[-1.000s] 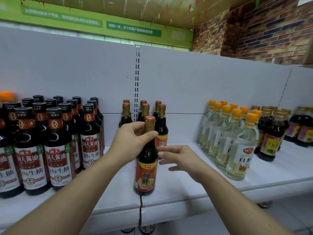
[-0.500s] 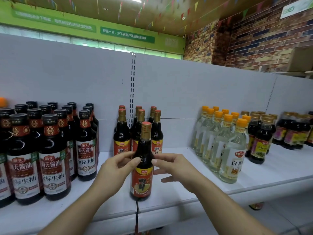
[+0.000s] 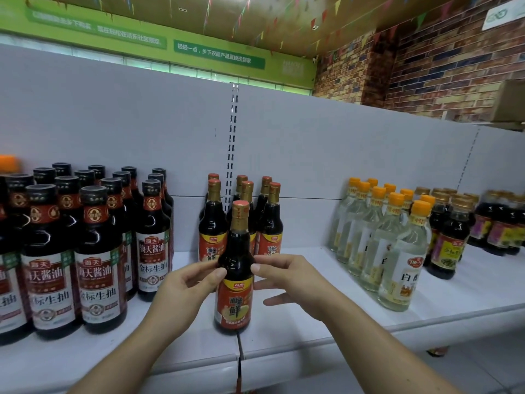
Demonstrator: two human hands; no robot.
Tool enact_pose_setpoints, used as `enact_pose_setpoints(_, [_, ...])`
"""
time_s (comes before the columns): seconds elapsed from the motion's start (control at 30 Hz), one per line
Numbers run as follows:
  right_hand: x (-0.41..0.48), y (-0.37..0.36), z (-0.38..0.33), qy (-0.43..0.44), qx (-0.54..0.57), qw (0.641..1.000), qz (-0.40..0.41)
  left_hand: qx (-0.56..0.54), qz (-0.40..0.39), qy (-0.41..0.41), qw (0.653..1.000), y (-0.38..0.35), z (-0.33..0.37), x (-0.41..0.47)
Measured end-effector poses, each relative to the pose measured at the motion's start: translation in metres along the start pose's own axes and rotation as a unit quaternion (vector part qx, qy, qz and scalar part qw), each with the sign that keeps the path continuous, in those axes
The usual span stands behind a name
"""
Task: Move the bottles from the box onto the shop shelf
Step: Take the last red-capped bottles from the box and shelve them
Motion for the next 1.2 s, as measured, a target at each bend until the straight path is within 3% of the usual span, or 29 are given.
enact_pose_setpoints(0.6, [0.041, -0.019, -0.002, 0.011, 0.01, 0.999, -0.039, -0.01, 0.059, 0.023, 0.998, 0.027, -0.008, 0.002])
enact_pose_setpoints(1.2, [0.092, -0.019, 0.002, -0.012, 0.068, 0.998, -0.006, -0.005, 0.111, 0.052, 0.992, 0.031, -0.019, 0.042])
Point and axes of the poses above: each hand's wrist, its own x-axis towards the middle knuckle, its own y-axis out of the back of the hand, z = x × y, the point moved 3 cm from there along x, towards the middle knuckle, and after that the axes turned 11 degrees about -z, right-handed, at the moved point
